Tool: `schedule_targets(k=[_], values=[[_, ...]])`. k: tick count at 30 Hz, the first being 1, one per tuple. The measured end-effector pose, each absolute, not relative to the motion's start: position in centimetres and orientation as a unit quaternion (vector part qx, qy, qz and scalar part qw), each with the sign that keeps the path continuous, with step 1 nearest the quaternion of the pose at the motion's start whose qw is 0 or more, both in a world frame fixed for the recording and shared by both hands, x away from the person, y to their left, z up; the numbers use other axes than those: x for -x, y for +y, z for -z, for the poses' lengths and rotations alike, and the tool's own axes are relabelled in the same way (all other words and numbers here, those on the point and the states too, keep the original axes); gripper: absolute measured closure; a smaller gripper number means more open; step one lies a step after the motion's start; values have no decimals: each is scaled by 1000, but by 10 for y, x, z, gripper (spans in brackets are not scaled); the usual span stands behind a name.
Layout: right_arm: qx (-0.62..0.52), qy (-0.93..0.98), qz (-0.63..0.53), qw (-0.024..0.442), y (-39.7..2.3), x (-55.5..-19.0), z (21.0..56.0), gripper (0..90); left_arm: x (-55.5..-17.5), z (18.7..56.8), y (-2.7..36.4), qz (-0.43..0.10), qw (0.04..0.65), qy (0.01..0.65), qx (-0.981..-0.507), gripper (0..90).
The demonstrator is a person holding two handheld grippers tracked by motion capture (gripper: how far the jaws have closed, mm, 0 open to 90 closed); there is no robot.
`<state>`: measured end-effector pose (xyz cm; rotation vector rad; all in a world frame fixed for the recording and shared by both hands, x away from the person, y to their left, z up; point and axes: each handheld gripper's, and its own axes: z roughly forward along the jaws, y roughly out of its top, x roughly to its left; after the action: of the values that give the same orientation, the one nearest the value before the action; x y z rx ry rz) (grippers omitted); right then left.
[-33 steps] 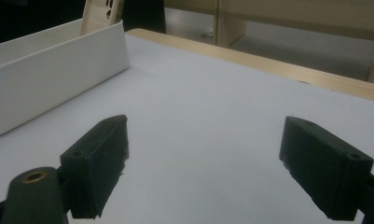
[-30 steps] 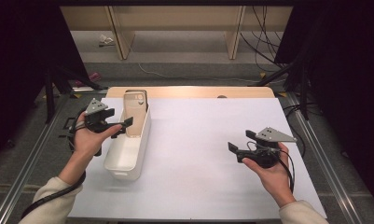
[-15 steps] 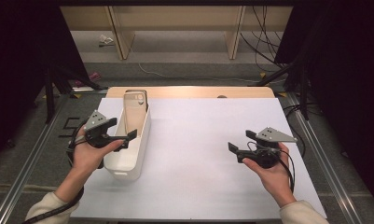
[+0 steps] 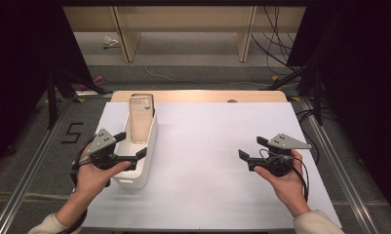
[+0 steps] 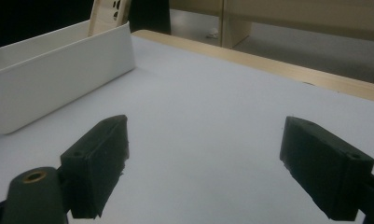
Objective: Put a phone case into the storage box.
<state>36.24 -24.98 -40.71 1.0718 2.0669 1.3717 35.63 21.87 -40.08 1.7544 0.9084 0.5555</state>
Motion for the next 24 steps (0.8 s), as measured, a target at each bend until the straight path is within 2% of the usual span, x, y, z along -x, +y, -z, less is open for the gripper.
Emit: schedule_targets(k=[24], values=[[-380, 751, -499, 207, -260, -348, 406, 162, -334, 419, 220, -240, 507, 362, -744, 60]])
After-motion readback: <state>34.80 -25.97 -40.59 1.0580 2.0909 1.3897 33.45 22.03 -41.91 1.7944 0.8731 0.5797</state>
